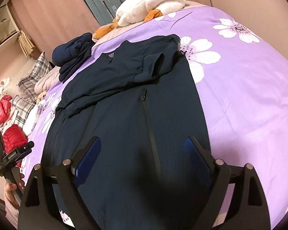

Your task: Fold large clothes

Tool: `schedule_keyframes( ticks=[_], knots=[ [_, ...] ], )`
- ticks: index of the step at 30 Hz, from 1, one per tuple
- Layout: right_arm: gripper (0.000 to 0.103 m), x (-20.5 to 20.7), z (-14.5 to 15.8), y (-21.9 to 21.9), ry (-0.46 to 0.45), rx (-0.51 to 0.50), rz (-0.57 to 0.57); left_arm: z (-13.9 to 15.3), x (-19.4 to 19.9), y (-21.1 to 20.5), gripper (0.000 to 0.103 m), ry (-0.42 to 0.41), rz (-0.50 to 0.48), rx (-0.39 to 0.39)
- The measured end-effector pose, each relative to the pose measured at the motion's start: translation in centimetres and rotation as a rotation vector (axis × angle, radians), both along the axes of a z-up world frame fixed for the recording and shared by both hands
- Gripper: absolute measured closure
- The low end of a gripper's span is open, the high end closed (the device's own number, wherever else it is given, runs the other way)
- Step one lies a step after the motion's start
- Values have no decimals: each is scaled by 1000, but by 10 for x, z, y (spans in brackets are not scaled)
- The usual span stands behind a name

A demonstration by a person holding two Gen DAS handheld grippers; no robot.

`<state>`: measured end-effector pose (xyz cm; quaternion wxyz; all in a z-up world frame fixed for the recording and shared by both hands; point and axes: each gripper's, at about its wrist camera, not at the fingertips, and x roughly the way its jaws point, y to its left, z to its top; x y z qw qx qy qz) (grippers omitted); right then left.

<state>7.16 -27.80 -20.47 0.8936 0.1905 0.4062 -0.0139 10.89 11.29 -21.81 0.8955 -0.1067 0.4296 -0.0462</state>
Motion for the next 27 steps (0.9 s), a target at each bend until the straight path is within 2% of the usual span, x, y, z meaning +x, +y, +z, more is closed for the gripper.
schedule_keyframes(
  ticks=[7, 14, 22, 27],
  knots=[
    [7, -15, -2, 5, 17, 30, 0, 9, -21, -2, 2, -28, 3, 54],
    [7, -31, -3, 7, 28, 41, -7, 12, -39, -2, 1, -51, 8, 60],
    [7, -43, -4, 3, 42, 42, -31, 6, -48, 0, 1, -31, 15, 86],
    [7, -46, -6, -1, 47, 41, -36, 3, -52, 5, 1, -17, 14, 74]
  ],
)
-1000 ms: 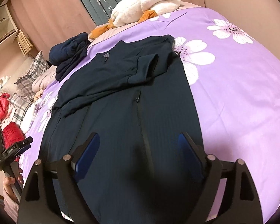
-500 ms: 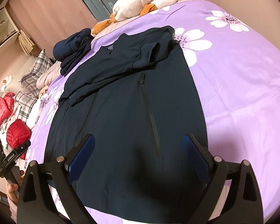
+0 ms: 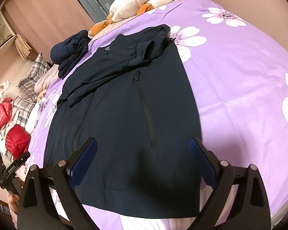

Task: Fold large clothes
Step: 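Move both open tools down to the jacket hem band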

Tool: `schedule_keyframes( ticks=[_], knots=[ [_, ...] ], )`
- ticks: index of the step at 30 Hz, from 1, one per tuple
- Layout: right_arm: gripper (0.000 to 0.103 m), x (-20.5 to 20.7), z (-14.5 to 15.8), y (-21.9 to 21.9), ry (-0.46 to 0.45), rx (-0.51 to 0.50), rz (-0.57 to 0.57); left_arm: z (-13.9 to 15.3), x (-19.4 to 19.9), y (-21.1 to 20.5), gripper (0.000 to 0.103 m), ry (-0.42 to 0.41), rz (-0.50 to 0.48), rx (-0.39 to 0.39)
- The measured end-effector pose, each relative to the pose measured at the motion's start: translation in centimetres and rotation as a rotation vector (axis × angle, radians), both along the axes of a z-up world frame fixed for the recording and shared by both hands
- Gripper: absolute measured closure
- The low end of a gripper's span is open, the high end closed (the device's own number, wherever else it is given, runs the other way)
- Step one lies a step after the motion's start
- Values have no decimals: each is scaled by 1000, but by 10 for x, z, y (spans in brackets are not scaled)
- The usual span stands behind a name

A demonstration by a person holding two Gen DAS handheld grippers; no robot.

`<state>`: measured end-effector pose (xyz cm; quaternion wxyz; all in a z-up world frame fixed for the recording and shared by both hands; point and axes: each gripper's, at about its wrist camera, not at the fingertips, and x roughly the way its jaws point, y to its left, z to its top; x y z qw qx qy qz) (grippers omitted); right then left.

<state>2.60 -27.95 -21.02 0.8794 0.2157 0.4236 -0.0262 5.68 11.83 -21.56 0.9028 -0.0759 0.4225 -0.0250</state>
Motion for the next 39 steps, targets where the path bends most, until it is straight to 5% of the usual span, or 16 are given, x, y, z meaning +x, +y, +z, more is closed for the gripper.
schedule_keyframes(
  ticks=[21, 39],
  knots=[
    [7, -9, -14, -22, 46, 10, -61, -25, 3, 28, 1, 100, 16, -148],
    [7, -8, -36, -35, 109, 55, -89, -63, 13, 54, 1, 205, 22, -405]
  ],
)
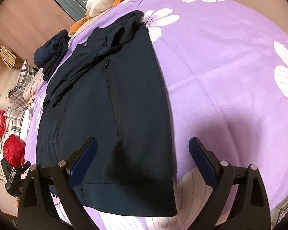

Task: Fold large clothes
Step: 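Move both open tools down to the jacket hem band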

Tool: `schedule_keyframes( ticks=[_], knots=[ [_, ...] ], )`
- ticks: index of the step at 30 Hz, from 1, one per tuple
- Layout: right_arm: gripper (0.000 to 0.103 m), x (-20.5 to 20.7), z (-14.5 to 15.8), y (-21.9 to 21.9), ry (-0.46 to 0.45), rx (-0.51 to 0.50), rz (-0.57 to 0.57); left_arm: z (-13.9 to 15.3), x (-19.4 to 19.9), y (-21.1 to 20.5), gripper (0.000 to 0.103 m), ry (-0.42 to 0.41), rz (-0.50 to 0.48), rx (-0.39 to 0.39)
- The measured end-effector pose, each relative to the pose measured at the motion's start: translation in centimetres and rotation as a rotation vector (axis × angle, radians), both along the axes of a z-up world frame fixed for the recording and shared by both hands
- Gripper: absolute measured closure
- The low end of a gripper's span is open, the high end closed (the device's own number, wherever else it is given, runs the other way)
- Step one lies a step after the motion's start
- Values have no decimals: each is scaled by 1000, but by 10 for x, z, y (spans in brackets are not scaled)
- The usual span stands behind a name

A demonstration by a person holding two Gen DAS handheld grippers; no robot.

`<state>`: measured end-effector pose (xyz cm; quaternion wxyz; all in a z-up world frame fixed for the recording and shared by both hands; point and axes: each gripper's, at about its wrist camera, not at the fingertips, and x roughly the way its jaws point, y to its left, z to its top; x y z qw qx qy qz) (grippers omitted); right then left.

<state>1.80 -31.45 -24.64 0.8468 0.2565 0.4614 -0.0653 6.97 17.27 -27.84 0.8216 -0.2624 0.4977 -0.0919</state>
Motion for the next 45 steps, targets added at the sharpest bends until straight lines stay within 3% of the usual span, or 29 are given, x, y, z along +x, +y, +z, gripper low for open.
schedule_keyframes(
  ticks=[4, 12, 16, 27, 34, 39, 45],
  knots=[
    [6, 3, -3, 2, 4, 4, 11, -1, 3, 0, 1, -8, -14, -33],
    [5, 11, -8, -2, -9, 49, 14, -6, 12, 7, 1, -11, -40, -193],
    [5, 14, -9, -7, -31, 87, 15, -6, 16, 6, 1, -24, -70, -238],
    [5, 36, -11, -12, -76, 168, 57, -5, 38, -4, 1, -30, -148, -273],
    [6, 54, -15, -15, -103, 240, 77, -8, 54, -3, 1, -20, -179, -367],
    [10, 63, -17, -18, -111, 289, 83, -11, 61, 1, 1, -11, -191, -427],
    [23, 56, -20, -19, -112, 358, 94, -9, 56, -1, 1, -21, -219, -432]
  ],
)
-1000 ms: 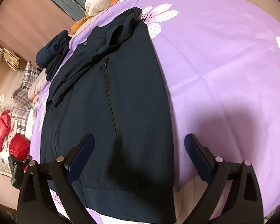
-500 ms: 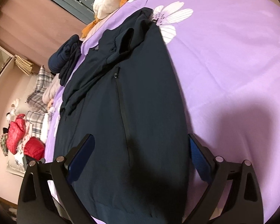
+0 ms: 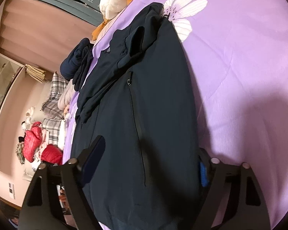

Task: Fold large clothes
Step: 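Move both open tools down to the jacket hem band, then close both tools on the ribbed jacket hem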

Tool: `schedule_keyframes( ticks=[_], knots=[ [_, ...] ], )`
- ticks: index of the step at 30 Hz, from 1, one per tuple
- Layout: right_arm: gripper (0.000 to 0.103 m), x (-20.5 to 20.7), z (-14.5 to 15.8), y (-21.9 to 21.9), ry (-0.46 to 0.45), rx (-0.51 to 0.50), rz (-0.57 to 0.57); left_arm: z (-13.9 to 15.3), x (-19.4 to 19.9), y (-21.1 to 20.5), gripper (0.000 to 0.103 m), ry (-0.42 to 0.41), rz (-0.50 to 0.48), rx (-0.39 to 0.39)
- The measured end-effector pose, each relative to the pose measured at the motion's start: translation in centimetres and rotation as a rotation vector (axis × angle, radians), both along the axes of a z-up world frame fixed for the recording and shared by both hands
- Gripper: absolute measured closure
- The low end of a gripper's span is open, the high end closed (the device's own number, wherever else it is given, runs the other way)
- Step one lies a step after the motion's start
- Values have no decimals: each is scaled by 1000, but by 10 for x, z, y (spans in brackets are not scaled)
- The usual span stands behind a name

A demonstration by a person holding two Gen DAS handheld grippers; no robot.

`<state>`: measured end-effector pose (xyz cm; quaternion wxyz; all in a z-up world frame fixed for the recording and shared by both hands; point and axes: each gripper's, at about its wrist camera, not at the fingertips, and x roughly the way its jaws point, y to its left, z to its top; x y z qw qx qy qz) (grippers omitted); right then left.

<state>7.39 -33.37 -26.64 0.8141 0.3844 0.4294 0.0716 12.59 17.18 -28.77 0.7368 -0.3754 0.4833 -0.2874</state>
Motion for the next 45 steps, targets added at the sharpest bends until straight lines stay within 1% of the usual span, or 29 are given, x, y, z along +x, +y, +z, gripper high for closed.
schedule_keyframes(
  ticks=[3, 5, 12, 19, 26, 30, 34, 36, 38, 39, 41, 42, 43, 44, 45],
  knots=[
    [25, -7, -2, -2, 6, 45, 9, 1, -4, -4, 1, -8, -22, 10],
    [27, -11, -3, -2, 15, 51, 22, 2, -7, -7, 1, -13, -34, 16],
    [27, -29, -1, 13, 40, 17, 95, 3, -22, -8, 1, -18, -50, 26],
    [27, -41, -2, 19, 69, -1, 139, 1, -39, -6, 1, 1, -63, 31],
    [26, -46, -2, 22, 88, -17, 169, 2, -51, -10, 1, 6, -50, 38],
    [24, -42, -3, 27, 79, -30, 157, 0, -46, -12, 1, 12, -23, 61],
    [25, -34, -3, 33, 63, -74, 152, 0, -40, -16, 1, 18, 7, 77],
    [28, -28, -3, 35, 56, -93, 149, 0, -37, -17, 1, 25, 21, 84],
    [37, -24, -3, 36, 55, -110, 143, 1, -36, -16, 2, 30, 32, 84],
    [39, -23, -4, 36, 56, -114, 140, 1, -36, -15, 4, 32, 41, 87],
    [47, -22, -6, 34, 56, -119, 133, 0, -36, -12, 10, 38, 61, 92],
    [49, -23, -6, 33, 56, -120, 130, -1, -37, -10, 16, 42, 70, 92],
    [55, -24, -7, 32, 58, -128, 124, -2, -38, -8, 22, 47, 79, 91],
    [60, -24, -7, 32, 60, -132, 122, -3, -38, -6, 25, 51, 86, 89],
    [62, -24, -7, 32, 63, -138, 117, -4, -39, -2, 32, 58, 95, 86]
  ],
)
